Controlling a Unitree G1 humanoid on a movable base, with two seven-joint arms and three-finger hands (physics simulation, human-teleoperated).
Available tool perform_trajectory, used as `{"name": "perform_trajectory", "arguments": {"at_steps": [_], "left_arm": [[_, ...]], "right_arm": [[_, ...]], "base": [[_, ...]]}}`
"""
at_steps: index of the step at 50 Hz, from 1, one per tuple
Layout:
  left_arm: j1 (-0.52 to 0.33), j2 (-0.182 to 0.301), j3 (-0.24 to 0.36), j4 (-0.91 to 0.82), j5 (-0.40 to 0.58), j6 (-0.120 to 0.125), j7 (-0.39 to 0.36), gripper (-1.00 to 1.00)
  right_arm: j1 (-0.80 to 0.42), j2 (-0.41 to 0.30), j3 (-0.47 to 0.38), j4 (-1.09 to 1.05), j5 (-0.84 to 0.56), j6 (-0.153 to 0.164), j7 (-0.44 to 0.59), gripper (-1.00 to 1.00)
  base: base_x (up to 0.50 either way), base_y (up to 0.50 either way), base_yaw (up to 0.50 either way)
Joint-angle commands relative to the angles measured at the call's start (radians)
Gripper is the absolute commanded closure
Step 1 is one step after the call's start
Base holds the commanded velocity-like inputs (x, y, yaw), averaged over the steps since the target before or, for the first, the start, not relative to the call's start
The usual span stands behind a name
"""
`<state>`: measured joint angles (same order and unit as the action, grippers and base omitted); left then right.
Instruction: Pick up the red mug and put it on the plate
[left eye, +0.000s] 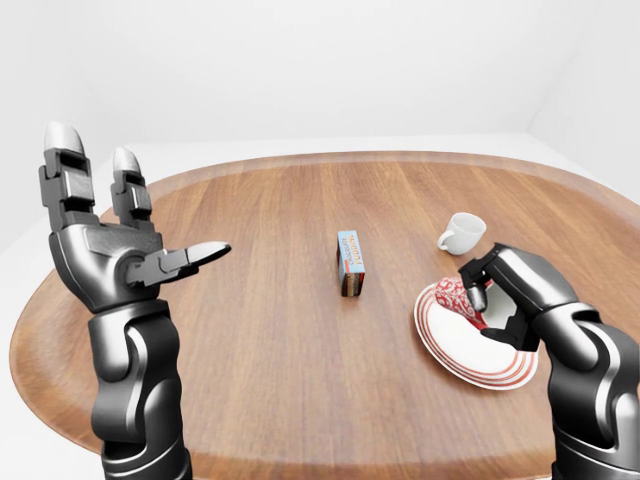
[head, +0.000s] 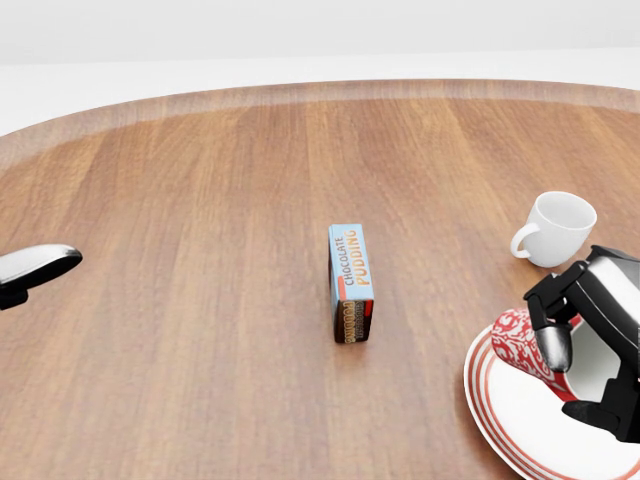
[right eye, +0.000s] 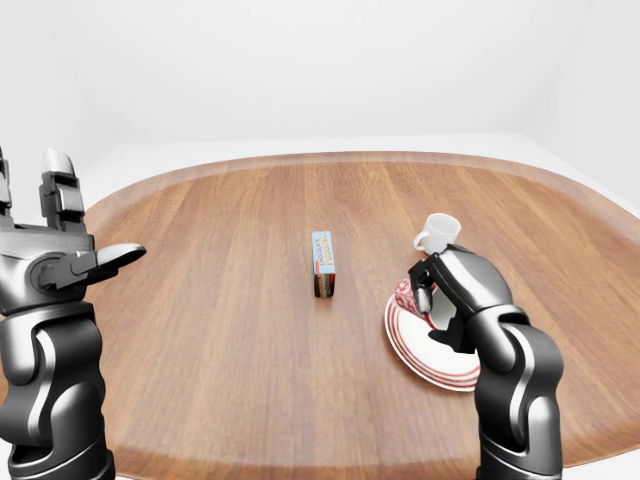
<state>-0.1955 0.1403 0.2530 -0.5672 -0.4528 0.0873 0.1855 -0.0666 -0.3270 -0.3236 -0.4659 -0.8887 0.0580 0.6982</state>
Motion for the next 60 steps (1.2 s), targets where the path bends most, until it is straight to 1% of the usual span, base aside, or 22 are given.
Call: {"name": "perform_trajectory", "arguments": {"at_steps": [1,6,7,9,14,18,21,24,25,27,32,40,43,46,47,48,49,53,55,56,57,60], "left_arm": [[0.008,0.000,0.005,-0.006,-0.002,0.000,-0.004,-0.94],[0.003,-0.001,0.001,-0.007,-0.002,0.000,0.000,-0.95],[0.005,-0.002,-0.001,-0.009,-0.001,0.000,-0.001,-0.95],[0.008,-0.004,-0.003,-0.012,0.000,0.000,-0.001,-0.94],[0.010,-0.005,-0.002,-0.015,0.000,0.000,-0.003,-0.94],[0.004,-0.004,0.000,-0.017,-0.003,0.000,0.001,-0.95],[0.011,-0.007,-0.004,-0.019,0.000,0.000,-0.001,-0.95],[0.012,-0.008,-0.006,-0.022,0.000,0.000,-0.002,-0.94],[0.011,-0.008,-0.006,-0.019,0.000,0.000,-0.002,-0.95],[0.012,-0.009,-0.006,-0.018,0.002,0.000,-0.003,-0.94],[0.011,-0.009,-0.006,-0.016,0.002,0.000,-0.004,-0.95],[0.007,-0.010,-0.010,-0.014,0.003,0.000,-0.002,-0.95],[0.005,-0.010,-0.011,-0.019,0.001,0.000,0.001,-0.94],[0.004,-0.009,-0.011,-0.018,0.001,0.000,0.000,-0.95],[0.005,-0.010,-0.011,-0.019,0.001,0.000,0.001,-0.94],[0.003,-0.009,-0.010,-0.021,-0.001,0.000,0.002,-0.95],[0.002,-0.008,-0.009,-0.022,-0.001,0.000,0.003,-0.94],[-0.001,-0.008,-0.011,-0.018,-0.001,0.000,0.003,-0.95],[-0.001,-0.008,-0.011,-0.019,-0.002,0.000,0.004,-0.95],[0.000,-0.009,-0.011,-0.017,-0.001,0.000,0.004,-0.95],[0.000,-0.008,-0.011,-0.018,-0.001,0.000,0.004,-0.95],[-0.002,-0.006,-0.009,-0.016,-0.003,0.000,0.004,-0.95]], "right_arm": [[-0.011,-0.046,-0.033,0.120,0.008,-0.060,0.000,1.00],[-0.034,-0.059,-0.024,0.155,0.008,-0.069,0.000,1.00],[-0.035,-0.059,-0.020,0.163,0.005,-0.075,0.000,1.00],[-0.048,-0.061,-0.013,0.177,0.003,-0.075,0.000,1.00],[-0.100,-0.101,-0.008,0.242,0.008,-0.086,0.000,1.00],[-0.128,-0.117,-0.002,0.263,0.009,-0.086,0.000,1.00],[-0.143,-0.141,0.000,0.288,0.007,-0.110,0.000,1.00],[-0.158,-0.152,0.002,0.304,0.006,-0.121,0.000,1.00],[-0.170,-0.165,0.005,0.320,0.007,-0.135,0.000,1.00],[-0.177,-0.177,0.009,0.333,0.008,-0.145,0.000,1.00],[-0.184,-0.191,0.008,0.341,0.013,-0.145,0.000,1.00],[-0.179,-0.192,-0.003,0.320,0.025,-0.145,0.000,1.00],[-0.175,-0.217,0.014,0.313,0.048,-0.145,0.000,1.00],[-0.171,-0.261,0.049,0.303,0.088,-0.145,0.000,1.00],[-0.167,-0.276,0.059,0.298,0.102,-0.138,0.000,1.00],[-0.156,-0.294,0.073,0.289,0.120,-0.121,0.000,1.00],[-0.148,-0.304,0.077,0.283,0.127,-0.119,0.000,1.00],[-0.102,-0.347,0.098,0.249,0.170,-0.086,0.000,1.00],[-0.097,-0.361,0.103,0.247,0.179,-0.082,0.000,1.00],[-0.089,-0.381,0.112,0.239,0.197,-0.068,0.000,1.00],[-0.085,-0.389,0.116,0.235,0.204,-0.061,0.000,1.00],[-0.074,-0.410,0.127,0.228,0.222,-0.048,0.000,1.00]], "base": [[0.00,0.00,0.00],[0.00,0.00,0.00],[0.00,0.00,0.00],[0.00,0.00,0.00],[0.00,0.00,0.00],[0.00,0.00,0.00],[0.00,0.00,0.00],[0.00,0.00,0.00],[0.00,0.00,0.00],[0.00,0.00,0.00],[0.00,0.00,0.00],[0.00,0.00,0.00],[0.00,0.00,0.00],[0.00,0.00,0.00],[0.00,0.00,0.00],[0.00,0.00,0.00],[0.00,0.00,0.00],[0.00,0.00,0.00],[0.00,0.00,0.00],[0.00,0.00,0.00],[0.00,0.00,0.00],[0.00,0.00,0.00]]}}
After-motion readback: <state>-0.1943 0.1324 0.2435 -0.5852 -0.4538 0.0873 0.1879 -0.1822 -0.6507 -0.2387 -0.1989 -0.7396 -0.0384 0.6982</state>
